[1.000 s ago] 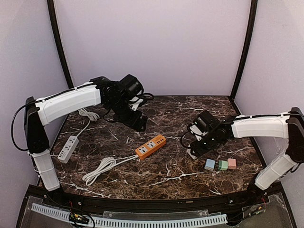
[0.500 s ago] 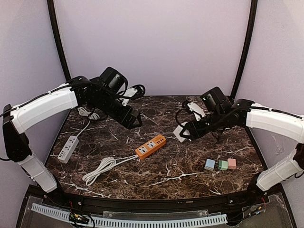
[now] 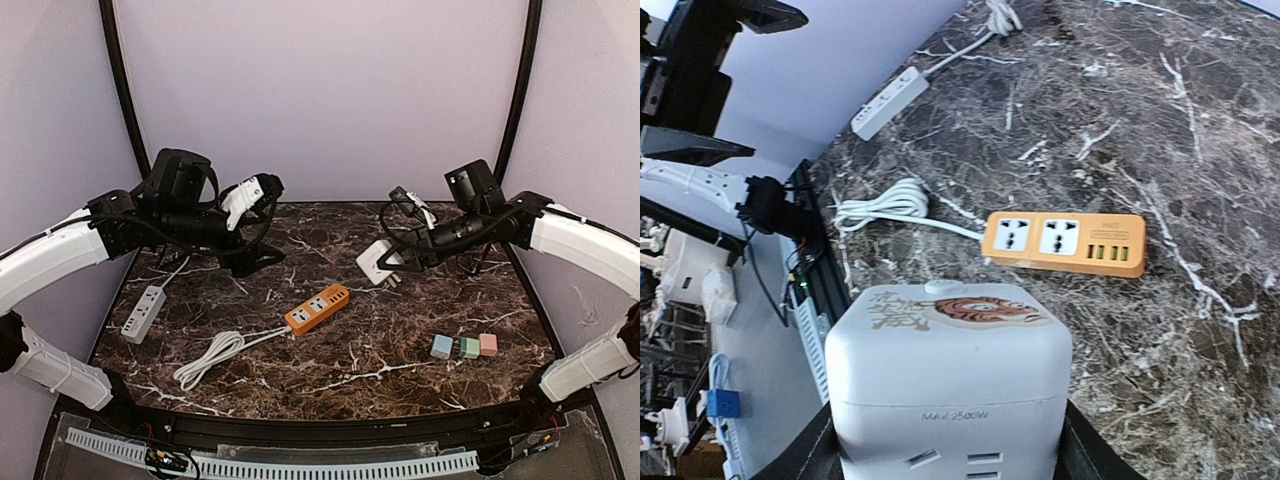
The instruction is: Insert the plug
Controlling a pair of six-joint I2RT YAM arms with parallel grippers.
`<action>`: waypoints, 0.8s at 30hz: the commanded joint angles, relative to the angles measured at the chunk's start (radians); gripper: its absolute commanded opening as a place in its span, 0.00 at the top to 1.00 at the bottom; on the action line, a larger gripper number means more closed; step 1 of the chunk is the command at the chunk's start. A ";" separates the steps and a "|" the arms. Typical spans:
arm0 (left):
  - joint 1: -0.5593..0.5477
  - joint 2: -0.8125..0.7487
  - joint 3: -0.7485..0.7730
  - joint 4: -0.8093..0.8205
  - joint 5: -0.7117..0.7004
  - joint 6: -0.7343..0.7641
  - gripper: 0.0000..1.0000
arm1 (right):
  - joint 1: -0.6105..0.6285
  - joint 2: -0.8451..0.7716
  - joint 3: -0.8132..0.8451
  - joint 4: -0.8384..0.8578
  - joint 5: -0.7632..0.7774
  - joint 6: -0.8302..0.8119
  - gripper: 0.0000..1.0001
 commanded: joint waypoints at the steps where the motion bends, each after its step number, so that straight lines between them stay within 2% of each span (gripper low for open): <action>1: 0.006 -0.074 -0.086 0.165 0.140 0.236 0.11 | -0.028 -0.022 0.035 0.032 -0.242 -0.006 0.88; 6: 0.005 -0.056 -0.053 0.109 0.287 0.366 0.13 | -0.036 -0.020 0.046 0.031 -0.373 0.008 0.89; 14: 0.004 0.008 0.017 0.104 0.440 0.499 0.17 | -0.039 0.013 0.026 0.039 -0.602 0.058 0.91; 24: -0.003 0.126 0.133 0.084 0.650 0.563 0.24 | -0.022 0.049 0.033 0.105 -0.741 0.131 0.91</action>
